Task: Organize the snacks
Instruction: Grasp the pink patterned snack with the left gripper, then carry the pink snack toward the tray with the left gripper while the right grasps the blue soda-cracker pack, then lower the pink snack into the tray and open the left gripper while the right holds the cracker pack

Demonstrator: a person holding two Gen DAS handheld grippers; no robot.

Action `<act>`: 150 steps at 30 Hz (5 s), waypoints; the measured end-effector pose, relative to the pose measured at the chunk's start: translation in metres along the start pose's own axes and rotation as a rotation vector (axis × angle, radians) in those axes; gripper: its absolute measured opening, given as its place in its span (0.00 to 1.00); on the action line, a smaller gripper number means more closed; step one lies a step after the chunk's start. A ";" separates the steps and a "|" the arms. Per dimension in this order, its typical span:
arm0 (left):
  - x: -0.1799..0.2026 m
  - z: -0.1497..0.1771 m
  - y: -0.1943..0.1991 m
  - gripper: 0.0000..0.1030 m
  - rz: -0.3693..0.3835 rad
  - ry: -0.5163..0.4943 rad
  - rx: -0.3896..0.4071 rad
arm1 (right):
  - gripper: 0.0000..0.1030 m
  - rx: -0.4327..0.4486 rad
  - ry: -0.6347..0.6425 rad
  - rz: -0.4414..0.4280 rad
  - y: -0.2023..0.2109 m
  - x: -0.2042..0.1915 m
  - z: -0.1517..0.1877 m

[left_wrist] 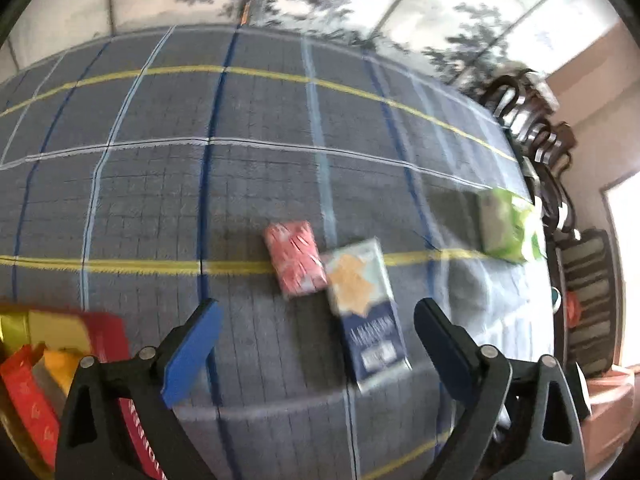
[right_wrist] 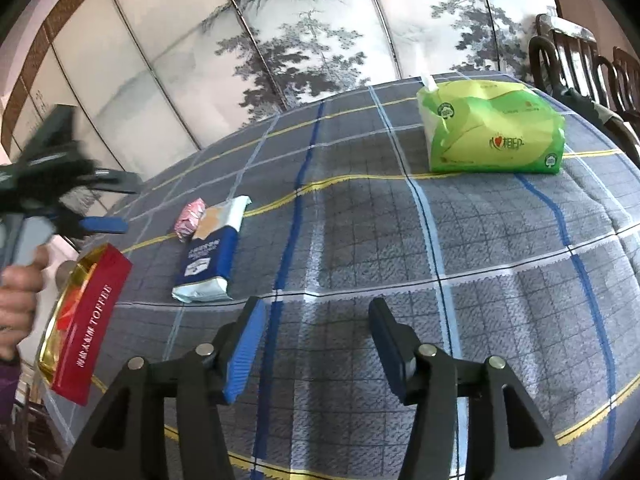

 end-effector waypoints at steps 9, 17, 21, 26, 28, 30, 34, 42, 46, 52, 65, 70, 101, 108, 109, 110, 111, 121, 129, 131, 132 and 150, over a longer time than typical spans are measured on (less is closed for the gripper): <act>-0.013 -0.018 -0.032 0.72 -0.048 0.072 -0.033 | 0.54 0.015 0.019 -0.055 0.002 -0.009 -0.003; -0.024 -0.024 -0.048 0.56 -0.101 0.137 -0.044 | 0.54 0.022 0.026 -0.085 0.002 -0.013 -0.004; -0.023 -0.024 -0.049 0.26 -0.180 0.107 -0.022 | 0.54 0.029 0.028 -0.092 0.003 -0.013 -0.005; -0.028 -0.014 -0.044 0.25 -0.213 0.128 0.010 | 0.54 0.032 0.014 -0.086 0.003 -0.011 -0.006; -0.031 -0.003 -0.039 0.25 -0.206 0.142 0.027 | 0.54 0.035 0.010 -0.084 0.004 -0.009 -0.007; -0.034 0.013 -0.031 0.25 -0.190 0.146 0.038 | 0.54 0.030 0.007 -0.084 0.003 -0.008 -0.006; -0.038 0.048 -0.018 0.25 -0.141 0.157 0.035 | 0.54 0.022 0.004 -0.079 0.002 -0.007 -0.006; -0.028 0.098 0.019 0.25 -0.065 0.112 0.059 | 0.54 -0.002 0.009 -0.034 -0.006 -0.006 -0.005; -0.019 0.113 0.042 0.25 -0.036 0.089 0.086 | 0.54 -0.037 0.071 -0.007 -0.015 -0.023 -0.005; -0.017 0.123 0.067 0.25 -0.015 0.087 0.110 | 0.61 -0.053 0.132 -0.078 -0.034 -0.081 -0.016; -0.042 0.132 0.102 0.25 -0.043 0.099 0.173 | 0.62 -0.145 0.213 0.009 -0.103 -0.117 -0.037; -0.045 0.134 0.105 0.25 -0.043 0.101 0.178 | 0.63 -0.134 0.283 0.063 -0.109 -0.123 -0.036; -0.172 0.187 0.173 0.25 -0.221 0.225 0.334 | 0.49 -0.013 0.160 0.092 -0.043 -0.075 -0.018; -0.190 0.191 0.172 0.25 -0.237 0.233 0.352 | 0.49 0.009 0.136 0.103 -0.039 -0.070 -0.021; -0.191 0.191 0.172 0.25 -0.242 0.228 0.358 | 0.49 0.012 0.136 0.104 -0.039 -0.070 -0.021; -0.192 0.190 0.173 0.25 -0.252 0.219 0.366 | 0.49 0.013 0.135 0.104 -0.039 -0.070 -0.021; -0.193 0.189 0.173 0.25 -0.262 0.209 0.374 | 0.49 0.013 0.135 0.106 -0.038 -0.069 -0.021; -0.206 0.179 0.165 0.26 -0.366 0.142 0.427 | 0.49 0.013 0.146 0.110 -0.039 -0.072 -0.021; -0.212 0.175 0.161 0.26 -0.397 0.119 0.445 | 0.49 0.006 0.148 0.113 -0.040 -0.071 -0.020; -0.211 0.173 0.161 0.26 -0.405 0.108 0.451 | 0.49 0.005 0.149 0.116 -0.040 -0.071 -0.019; -0.210 0.173 0.161 0.26 -0.408 0.105 0.453 | 0.49 0.005 0.148 0.114 -0.040 -0.071 -0.020; -0.192 0.152 0.178 0.26 -0.445 0.028 0.533 | 0.49 -0.012 0.156 0.116 -0.043 -0.069 -0.015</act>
Point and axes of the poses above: each gripper's, at about its wrist camera, not at the fingertips, and y roughly against the way its jaws point, x to its right, z to its underside, the point moved 10 cm from there along -y, roughly the way its jaws point, and after that the axes turned 3 degrees about y, right-handed, at the moved point
